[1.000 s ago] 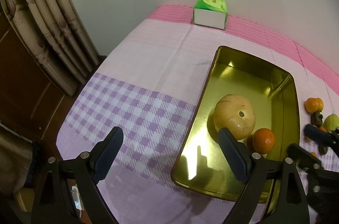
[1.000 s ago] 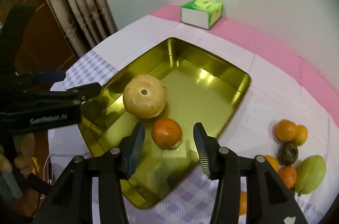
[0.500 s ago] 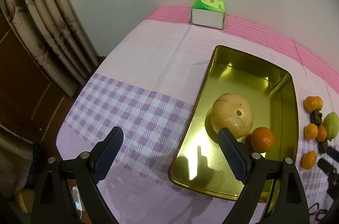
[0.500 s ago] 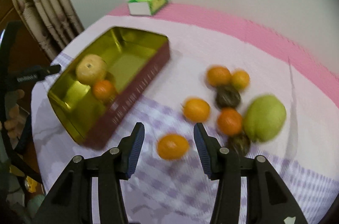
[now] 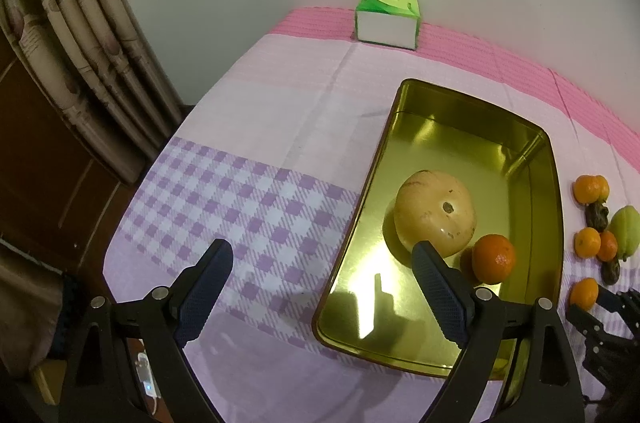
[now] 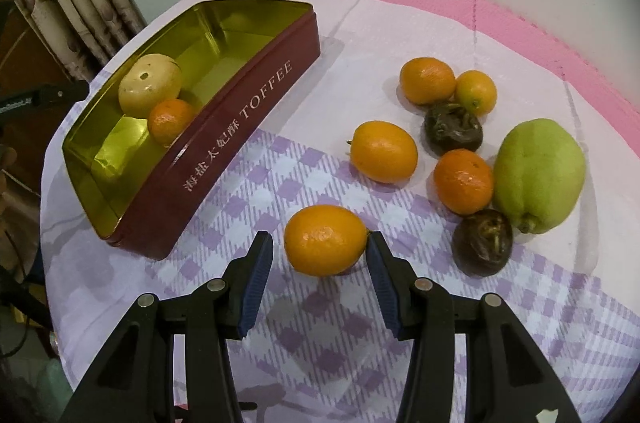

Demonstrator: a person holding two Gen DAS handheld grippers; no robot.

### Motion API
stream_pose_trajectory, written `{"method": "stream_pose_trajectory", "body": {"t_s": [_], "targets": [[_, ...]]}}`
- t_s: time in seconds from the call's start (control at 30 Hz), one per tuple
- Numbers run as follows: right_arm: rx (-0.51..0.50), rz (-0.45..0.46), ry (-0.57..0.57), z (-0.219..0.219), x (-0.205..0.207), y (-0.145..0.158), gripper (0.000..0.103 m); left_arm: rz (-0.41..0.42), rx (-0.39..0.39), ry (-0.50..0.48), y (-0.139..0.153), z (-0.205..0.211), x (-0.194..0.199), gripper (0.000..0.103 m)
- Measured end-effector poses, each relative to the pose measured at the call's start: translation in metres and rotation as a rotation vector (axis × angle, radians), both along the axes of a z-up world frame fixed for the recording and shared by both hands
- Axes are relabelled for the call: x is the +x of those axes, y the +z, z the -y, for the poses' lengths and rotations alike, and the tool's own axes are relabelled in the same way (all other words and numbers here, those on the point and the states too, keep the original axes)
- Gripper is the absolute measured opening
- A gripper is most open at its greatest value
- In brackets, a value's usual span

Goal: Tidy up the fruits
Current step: 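Move the right gripper to an oval orange and close on it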

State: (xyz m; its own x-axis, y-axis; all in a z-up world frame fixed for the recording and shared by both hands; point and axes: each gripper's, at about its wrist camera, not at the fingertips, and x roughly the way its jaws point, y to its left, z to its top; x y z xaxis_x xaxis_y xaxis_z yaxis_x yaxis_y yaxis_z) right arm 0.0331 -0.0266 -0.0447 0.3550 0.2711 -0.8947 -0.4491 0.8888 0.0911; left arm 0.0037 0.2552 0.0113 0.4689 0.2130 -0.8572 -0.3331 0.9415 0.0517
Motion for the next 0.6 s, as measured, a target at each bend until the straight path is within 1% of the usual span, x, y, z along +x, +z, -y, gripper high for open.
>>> {"method": "stream_pose_trajectory", "body": {"t_s": [0.47,0.57,0.6], "targets": [[0.028,-0.007,-0.032,-0.001,0.01,-0.006,0.046,-0.009,0.011,-0.012,-0.003,0.004,0.002,0.091],[0.016,0.003,-0.031,-0.003,0.011,-0.007,0.041,-0.006,0.013,-0.013,-0.004,0.004,0.002,0.091],[0.014,0.005,-0.029,-0.004,0.012,-0.007,0.041,-0.006,0.014,-0.014,-0.004,0.005,0.002,0.091]]}}
